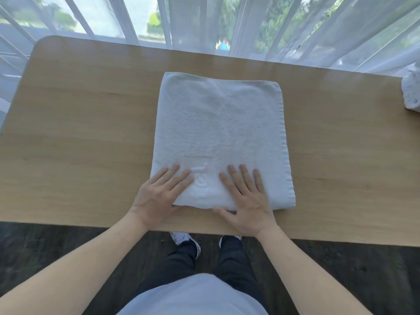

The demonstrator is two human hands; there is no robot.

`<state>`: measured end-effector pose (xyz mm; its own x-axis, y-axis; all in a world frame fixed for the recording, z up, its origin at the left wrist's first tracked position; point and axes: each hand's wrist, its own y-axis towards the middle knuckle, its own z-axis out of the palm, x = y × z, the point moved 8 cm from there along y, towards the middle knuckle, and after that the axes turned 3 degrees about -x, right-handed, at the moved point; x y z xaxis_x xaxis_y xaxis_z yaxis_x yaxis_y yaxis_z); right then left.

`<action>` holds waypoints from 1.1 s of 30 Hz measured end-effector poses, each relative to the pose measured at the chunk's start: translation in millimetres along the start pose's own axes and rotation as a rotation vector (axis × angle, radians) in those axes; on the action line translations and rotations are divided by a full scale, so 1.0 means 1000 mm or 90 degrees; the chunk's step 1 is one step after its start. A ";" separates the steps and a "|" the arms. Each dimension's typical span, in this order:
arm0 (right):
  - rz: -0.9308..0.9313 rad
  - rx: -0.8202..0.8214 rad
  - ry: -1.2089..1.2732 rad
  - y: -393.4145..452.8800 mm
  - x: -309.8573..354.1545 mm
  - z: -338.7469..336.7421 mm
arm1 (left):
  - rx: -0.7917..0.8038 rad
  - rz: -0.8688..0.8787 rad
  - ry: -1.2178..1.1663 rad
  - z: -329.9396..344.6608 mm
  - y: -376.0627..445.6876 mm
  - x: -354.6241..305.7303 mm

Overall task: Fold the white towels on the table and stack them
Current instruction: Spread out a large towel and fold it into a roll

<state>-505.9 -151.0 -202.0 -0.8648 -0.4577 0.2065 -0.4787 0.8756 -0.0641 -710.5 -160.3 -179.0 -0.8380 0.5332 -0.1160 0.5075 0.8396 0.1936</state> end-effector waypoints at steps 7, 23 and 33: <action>0.060 0.038 -0.085 -0.023 -0.027 -0.024 | 0.045 0.005 -0.094 -0.005 -0.020 0.029; 0.236 0.245 0.302 0.060 -0.077 -0.116 | 0.000 -0.400 -0.645 -0.054 0.045 0.112; 0.190 0.250 0.322 0.153 -0.122 -0.175 | -0.140 -0.564 -0.744 -0.053 0.112 0.152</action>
<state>-447.5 65.9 -66.0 -0.8370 0.0040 0.5472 -0.3338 0.7887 -0.5163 -791.8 9.5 -123.3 -0.1642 -0.2633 -0.9506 -0.1987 0.9528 -0.2296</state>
